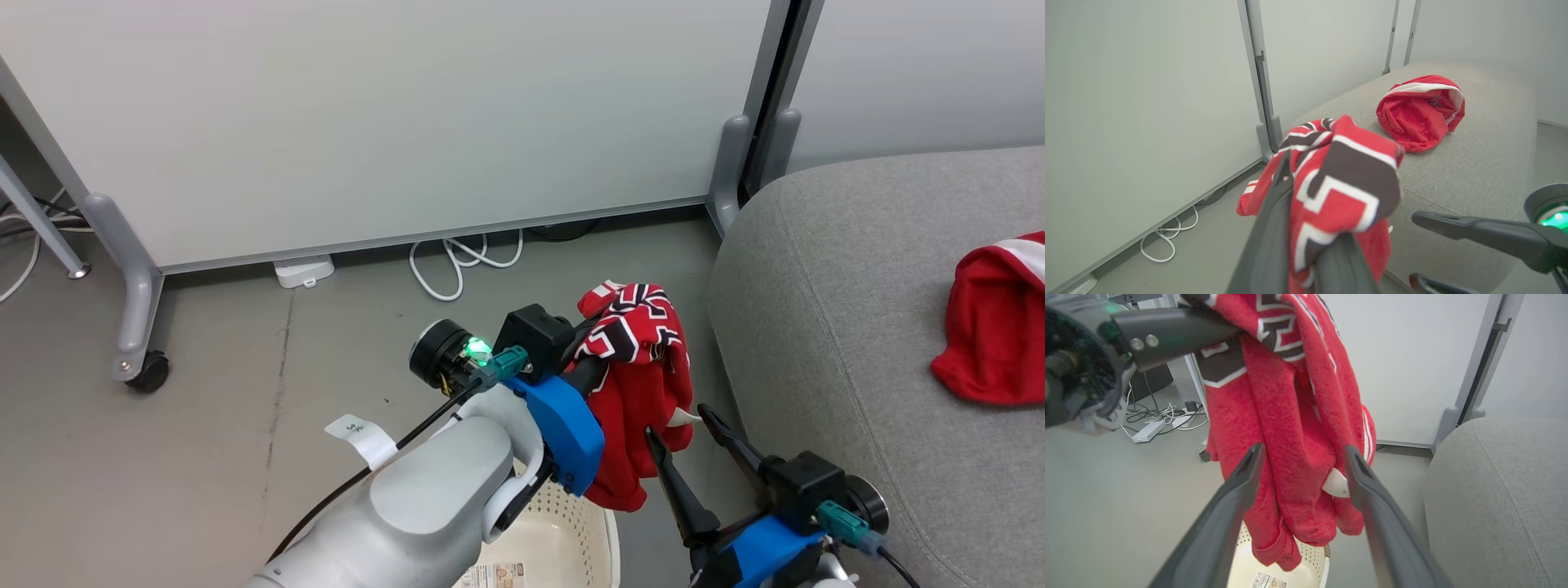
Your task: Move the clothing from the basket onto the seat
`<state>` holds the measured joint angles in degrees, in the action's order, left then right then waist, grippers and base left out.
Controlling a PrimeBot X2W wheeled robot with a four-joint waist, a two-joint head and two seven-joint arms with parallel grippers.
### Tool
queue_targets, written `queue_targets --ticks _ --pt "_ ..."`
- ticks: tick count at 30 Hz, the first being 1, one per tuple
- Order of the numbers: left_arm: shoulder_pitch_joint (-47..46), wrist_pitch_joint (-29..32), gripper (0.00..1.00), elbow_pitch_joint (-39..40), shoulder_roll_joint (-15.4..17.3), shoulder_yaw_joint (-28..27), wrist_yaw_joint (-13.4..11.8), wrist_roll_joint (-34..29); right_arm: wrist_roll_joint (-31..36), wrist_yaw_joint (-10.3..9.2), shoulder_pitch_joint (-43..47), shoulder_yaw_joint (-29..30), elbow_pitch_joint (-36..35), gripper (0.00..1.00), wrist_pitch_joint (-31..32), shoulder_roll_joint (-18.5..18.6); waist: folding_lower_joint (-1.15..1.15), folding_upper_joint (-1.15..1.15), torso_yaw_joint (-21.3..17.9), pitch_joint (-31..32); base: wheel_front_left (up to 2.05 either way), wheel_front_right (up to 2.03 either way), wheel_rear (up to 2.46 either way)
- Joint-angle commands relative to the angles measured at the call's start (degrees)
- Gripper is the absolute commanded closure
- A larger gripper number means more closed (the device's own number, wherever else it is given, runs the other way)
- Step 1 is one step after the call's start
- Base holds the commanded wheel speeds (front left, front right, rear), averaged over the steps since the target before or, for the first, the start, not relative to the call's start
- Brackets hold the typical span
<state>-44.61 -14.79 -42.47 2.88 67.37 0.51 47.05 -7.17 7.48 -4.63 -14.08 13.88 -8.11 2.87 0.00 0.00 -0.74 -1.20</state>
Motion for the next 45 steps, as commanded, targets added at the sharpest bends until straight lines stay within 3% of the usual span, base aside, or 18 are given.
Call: queue_targets --ticks 1,28,43,44,45 --pt "-0.90 -0.39 1.00 -0.05 0.00 0.26 -0.23 0.40 0.13 0.03 -1.48 -0.61 0.89 0.00 0.04 0.03 0.00 0.00 -0.05 -0.09 0.00 0.00 0.00" --pt "-2.03 -0.49 1.00 0.31 0.00 2.95 -0.11 2.76 -2.58 0.03 -19.75 -7.38 24.42 0.00 -3.80 0.03 0.00 0.00 0.69 -0.60 0.00 0.00 0.00" --pt "-2.39 -0.50 1.00 0.40 0.00 3.56 -0.11 3.39 -6.45 0.03 -24.70 -10.33 31.94 0.00 -5.66 0.03 0.00 0.00 0.67 -0.31 0.00 0.00 0.00" --pt "-2.42 -0.49 1.00 0.38 0.00 3.60 -0.15 3.45 -6.97 0.03 -24.77 -10.59 32.35 0.17 -5.62 0.03 0.00 0.00 0.64 -0.30 0.00 0.00 0.00" --pt "-2.45 -0.49 1.00 0.33 0.00 3.64 -0.16 3.47 -7.43 0.03 -24.93 -10.88 32.69 0.50 -5.69 0.03 0.00 0.00 0.60 -0.28 0.00 0.00 0.00"
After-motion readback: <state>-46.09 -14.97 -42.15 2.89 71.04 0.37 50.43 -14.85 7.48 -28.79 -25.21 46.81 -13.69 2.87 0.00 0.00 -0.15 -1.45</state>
